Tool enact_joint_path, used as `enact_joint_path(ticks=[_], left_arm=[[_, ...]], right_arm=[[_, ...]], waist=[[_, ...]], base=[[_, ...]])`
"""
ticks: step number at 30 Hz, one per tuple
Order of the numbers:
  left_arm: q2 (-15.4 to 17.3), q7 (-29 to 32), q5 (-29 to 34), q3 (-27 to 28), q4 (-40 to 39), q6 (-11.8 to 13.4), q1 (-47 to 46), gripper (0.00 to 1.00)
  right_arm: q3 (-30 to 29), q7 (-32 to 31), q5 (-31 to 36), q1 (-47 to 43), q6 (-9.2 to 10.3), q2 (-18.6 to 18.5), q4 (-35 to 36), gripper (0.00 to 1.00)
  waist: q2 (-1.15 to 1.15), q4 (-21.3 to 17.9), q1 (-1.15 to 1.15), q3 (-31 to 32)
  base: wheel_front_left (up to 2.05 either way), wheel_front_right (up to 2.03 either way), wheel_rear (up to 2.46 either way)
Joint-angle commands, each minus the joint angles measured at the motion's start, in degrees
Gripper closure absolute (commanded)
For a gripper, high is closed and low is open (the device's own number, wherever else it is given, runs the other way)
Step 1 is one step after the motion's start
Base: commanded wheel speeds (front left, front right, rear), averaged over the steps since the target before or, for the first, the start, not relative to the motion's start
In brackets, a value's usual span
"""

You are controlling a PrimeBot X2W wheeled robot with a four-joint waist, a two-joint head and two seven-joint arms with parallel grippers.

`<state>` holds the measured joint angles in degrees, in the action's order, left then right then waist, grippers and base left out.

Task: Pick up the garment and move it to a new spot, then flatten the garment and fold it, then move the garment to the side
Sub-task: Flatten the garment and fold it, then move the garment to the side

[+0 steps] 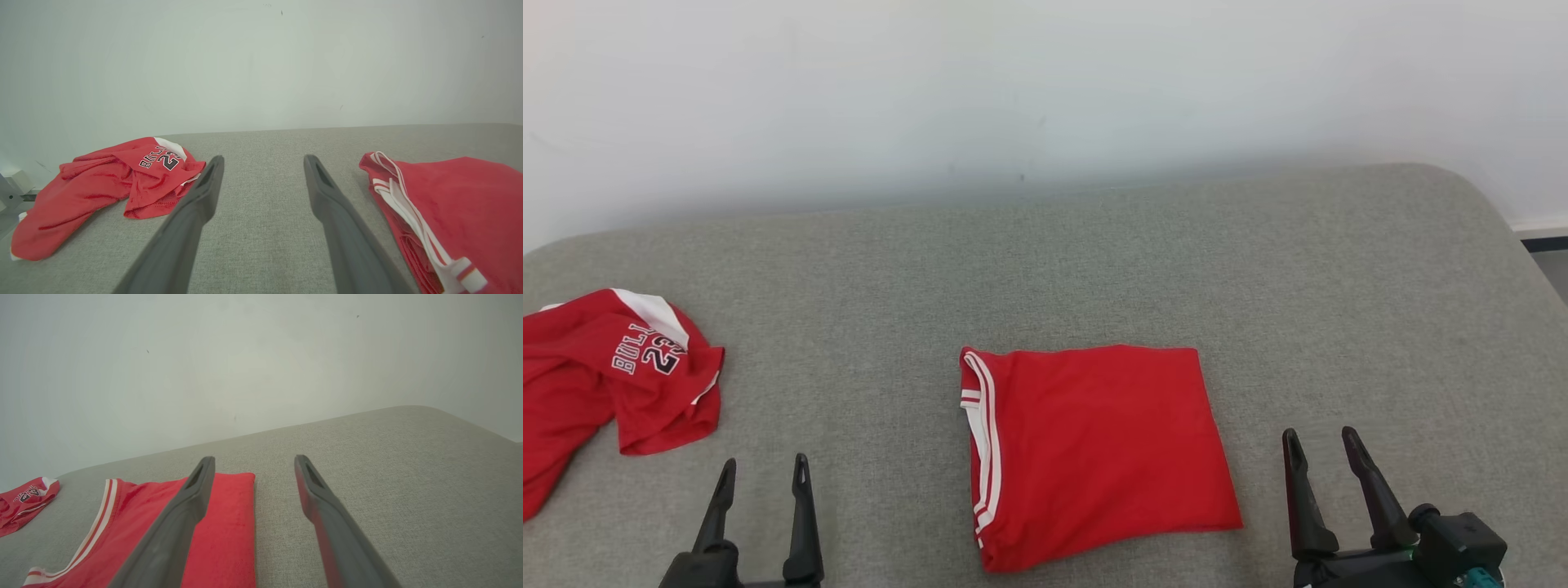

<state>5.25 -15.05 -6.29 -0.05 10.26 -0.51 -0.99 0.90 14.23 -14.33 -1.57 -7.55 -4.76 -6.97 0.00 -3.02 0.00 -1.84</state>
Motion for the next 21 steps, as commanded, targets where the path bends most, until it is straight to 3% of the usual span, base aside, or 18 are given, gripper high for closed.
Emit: enact_joint_path(ticks=[1,21], left_arm=[[0.2,-0.2,0.3,0.2,-0.2,0.1,1.2,0.00],[2.1,1.8,0.9,0.1,-6.5,1.4,4.6,0.00]], right_arm=[[0.2,0.4,0.5,-0.5,0.10,0.4,-0.3,0.00],[-0.9,0.2,3.5,0.4,0.10,-0.1,-0.8,0.00]], waist=[[0.00,0.3,0.00,0.2],[0.00,1.8,0.00,0.3]], base=[[0.00,0.00,0.00],[0.00,0.00,0.00]])
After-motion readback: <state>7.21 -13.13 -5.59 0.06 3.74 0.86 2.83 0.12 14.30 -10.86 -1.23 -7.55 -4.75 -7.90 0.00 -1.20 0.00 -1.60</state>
